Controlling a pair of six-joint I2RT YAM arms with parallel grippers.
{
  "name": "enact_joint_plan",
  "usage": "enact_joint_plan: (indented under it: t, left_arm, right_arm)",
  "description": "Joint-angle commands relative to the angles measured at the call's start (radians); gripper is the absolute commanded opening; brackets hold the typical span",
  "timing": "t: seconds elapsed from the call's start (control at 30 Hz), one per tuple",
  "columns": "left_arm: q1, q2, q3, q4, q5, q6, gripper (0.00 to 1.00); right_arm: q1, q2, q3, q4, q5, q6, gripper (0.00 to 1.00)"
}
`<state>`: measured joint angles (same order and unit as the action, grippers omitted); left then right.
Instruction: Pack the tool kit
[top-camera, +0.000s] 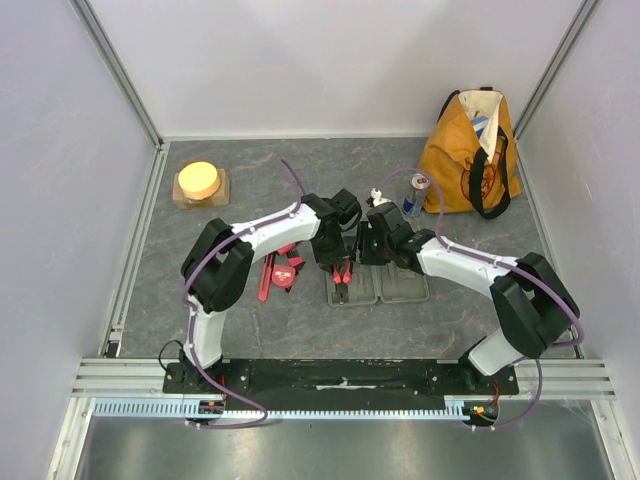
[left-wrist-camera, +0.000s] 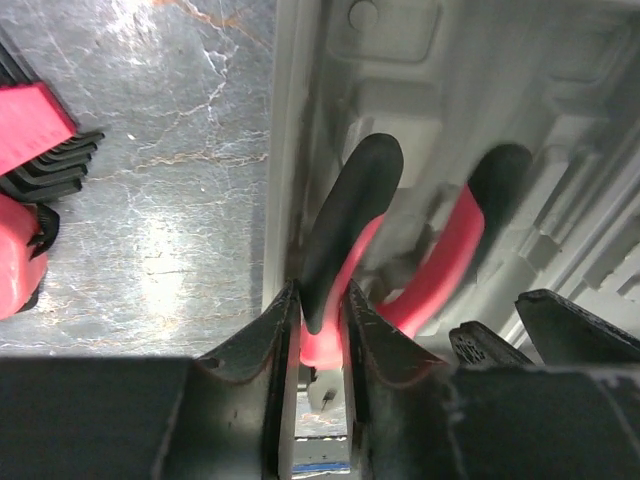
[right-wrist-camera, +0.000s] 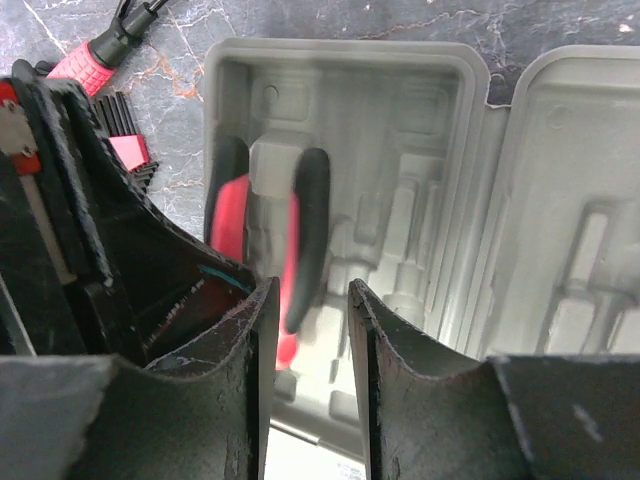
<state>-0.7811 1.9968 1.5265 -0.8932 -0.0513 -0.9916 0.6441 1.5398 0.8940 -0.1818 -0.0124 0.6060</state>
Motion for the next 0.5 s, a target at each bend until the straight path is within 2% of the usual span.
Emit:
enact_joint_plan:
  t: [0.0, 0.07, 0.13, 0.47]
  left_arm:
    - [-0.006, 0.016, 0.032, -0.023, -0.008, -0.042, 0.33]
    - [-0.006, 0.013, 0.044, -0.036, -0.024, -0.044, 0.42]
    - [-0.006, 0.007, 0.049, -0.044, -0.038, -0.045, 0.46]
    - [0.000, -0.070, 0.043, -0.043, -0.105, -0.019, 0.45]
  right_arm:
    - [-0.003, 0.032, 0.006, 0.077, -0.043, 0.006, 0.40]
    - [-0.003, 0.048, 0.003, 0.093, -0.058, 0.008, 0.40]
    - [-0.003, 0.060, 0.000, 0.110, -0.064, 0.011, 0.39]
    - [-0.003, 0.134, 0.036, 0.108, -0.093, -0.025, 0.35]
